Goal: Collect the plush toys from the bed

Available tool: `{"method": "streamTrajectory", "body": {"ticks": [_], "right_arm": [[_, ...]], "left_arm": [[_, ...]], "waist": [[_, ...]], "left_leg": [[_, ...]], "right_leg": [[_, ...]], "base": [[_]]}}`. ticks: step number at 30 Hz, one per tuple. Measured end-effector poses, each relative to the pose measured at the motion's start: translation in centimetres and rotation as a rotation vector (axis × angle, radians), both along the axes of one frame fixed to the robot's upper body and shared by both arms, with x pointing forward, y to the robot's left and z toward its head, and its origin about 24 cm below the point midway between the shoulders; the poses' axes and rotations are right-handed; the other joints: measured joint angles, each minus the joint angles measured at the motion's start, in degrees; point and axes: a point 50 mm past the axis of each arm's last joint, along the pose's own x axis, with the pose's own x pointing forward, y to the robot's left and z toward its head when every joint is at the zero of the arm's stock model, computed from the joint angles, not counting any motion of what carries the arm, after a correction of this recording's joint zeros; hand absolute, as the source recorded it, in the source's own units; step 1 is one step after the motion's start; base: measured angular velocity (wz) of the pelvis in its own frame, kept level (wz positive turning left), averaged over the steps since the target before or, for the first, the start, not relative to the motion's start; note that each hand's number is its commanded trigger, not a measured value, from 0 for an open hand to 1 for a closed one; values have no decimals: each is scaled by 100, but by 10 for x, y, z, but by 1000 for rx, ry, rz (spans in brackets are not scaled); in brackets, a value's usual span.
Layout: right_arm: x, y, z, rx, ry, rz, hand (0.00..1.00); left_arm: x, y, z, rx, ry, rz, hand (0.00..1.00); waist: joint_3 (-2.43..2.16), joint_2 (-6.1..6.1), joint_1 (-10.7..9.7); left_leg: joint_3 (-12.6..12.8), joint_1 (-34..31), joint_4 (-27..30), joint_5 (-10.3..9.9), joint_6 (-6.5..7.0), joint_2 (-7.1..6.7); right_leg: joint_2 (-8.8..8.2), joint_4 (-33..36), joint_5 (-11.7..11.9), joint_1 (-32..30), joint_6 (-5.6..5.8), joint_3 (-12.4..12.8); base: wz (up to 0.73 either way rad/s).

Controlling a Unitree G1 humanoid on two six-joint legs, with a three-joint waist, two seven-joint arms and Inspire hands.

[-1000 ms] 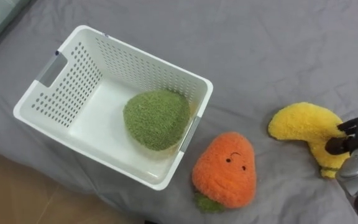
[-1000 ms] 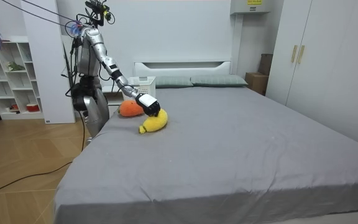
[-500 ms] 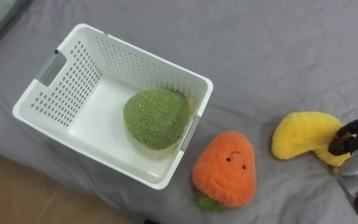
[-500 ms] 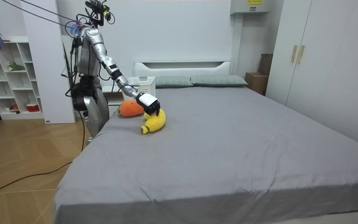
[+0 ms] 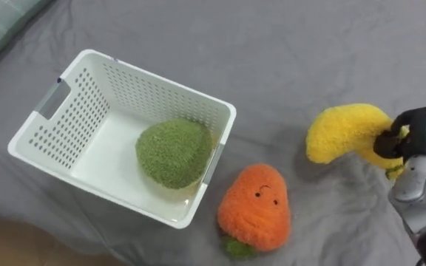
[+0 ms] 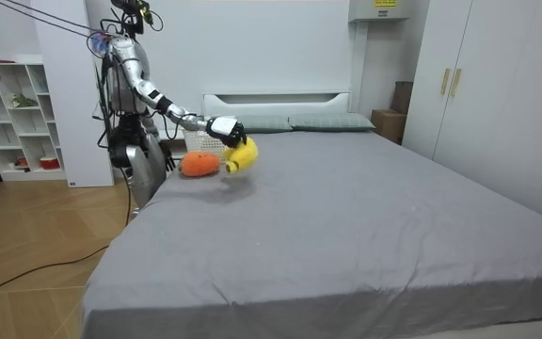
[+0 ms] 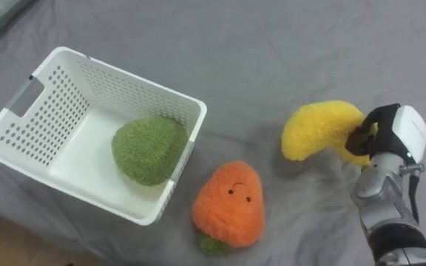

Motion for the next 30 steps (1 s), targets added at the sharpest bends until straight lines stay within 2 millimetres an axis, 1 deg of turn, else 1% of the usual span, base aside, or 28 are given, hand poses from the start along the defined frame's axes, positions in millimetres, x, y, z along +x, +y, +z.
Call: {"method": "streamTrajectory", "body": {"ticks": [1, 3, 4, 6, 8, 12, 14, 16, 20, 25, 28, 30], "right_arm": [[0, 2, 2, 1, -13, 12, 100], [-3, 11, 6, 9, -57, 54, 100], [-3, 14, 7, 11, -68, 64, 100], [0, 25, 15, 15, -114, 107, 100], [0, 32, 20, 1, -138, 144, 100], [-2, 46, 31, -18, -173, 236, 100], [-2, 48, 34, -13, -177, 256, 100], [-2, 52, 39, -8, -194, 282, 100], [0, 61, 58, -11, -257, 333, 100], [1, 68, 68, -48, -277, 372, 100], [2, 77, 77, -73, -298, 401, 100], [2, 82, 85, -79, -324, 432, 100]], "left_arm": [[-2, 0, 0, -1, 2, 5, 0], [-8, 1, -1, -7, 6, 33, 0], [-9, 1, -1, -7, 6, 37, 0], [-14, 2, -2, -8, 14, 56, 0], [-16, 2, -2, -9, 17, 66, 0], [-21, 2, -3, -15, 14, 88, 0], [-22, 1, -3, -18, 14, 96, 0], [-24, 0, -3, -24, 14, 112, 0], [-25, -3, -4, -37, 10, 142, 0], [-27, -4, -5, -42, 12, 150, 0], [-28, -6, -6, -46, 15, 150, 0], [-27, -7, -6, -48, 12, 150, 0]], "waist": [[-18, 1, -12], [-36, -13, -77], [-36, -14, -104], [-51, -26, -167], [-54, -29, -167], [-54, -29, -210], [-53, -26, -221], [-52, -19, -217], [-47, -11, -209], [-44, -11, -166], [-43, -13, -148], [-34, -18, -134]], "left_leg": [[5, 40, -6, 0, 0, 0], [4, 250, -34, -3, 2, -5], [-2, 298, -44, -5, 2, -6], [30, 457, -92, -5, 3, -6], [81, 540, -105, -9, 6, 0], [104, 645, -127, -15, 13, 1], [106, 694, -141, -15, 14, -1], [116, 762, -195, -15, 14, -1], [137, 860, -219, -22, 19, -1], [135, 904, -219, -51, 24, -1], [137, 918, -220, -52, 24, -2], [133, 977, -229, -60, 27, -4]], "right_leg": [[-1, -2, -2, 34, 3, 2], [-7, -5, -40, 237, 21, 5], [-8, -9, -47, 293, 25, 6], [-2, -15, -71, 413, 36, 60], [20, -51, -75, 494, 42, 140], [30, -89, -63, 589, 55, 166], [27, -88, -61, 630, 56, 165], [27, -90, -64, 669, 59, 165], [28, -90, -65, 743, 59, 172], [27, -87, -70, 785, 66, 174], [27, -88, -71, 807, 67, 162], [26, -96, -86, 875, 82, 165]], "base": [[-8], [3], [4], [-4], [-12], [-4], [0], [-3], [-2], [0], [0], [2]]}}
